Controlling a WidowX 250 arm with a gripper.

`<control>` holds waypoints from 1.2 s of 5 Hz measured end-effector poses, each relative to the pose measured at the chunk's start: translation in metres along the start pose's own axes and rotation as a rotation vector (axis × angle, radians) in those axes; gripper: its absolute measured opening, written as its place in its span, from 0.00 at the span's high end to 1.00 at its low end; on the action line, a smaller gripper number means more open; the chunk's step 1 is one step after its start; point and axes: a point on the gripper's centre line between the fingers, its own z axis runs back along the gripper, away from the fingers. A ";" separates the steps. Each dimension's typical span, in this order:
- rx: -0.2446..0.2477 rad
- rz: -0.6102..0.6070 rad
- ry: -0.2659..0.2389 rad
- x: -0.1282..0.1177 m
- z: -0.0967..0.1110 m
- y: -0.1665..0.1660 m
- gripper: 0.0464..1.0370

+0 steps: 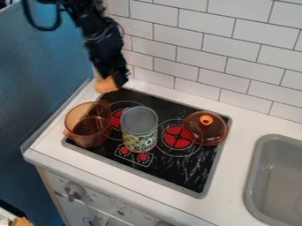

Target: Take out the bread out of the orange bucket and place it above the left burner

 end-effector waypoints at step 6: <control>0.051 -0.064 0.195 0.012 -0.090 0.003 0.08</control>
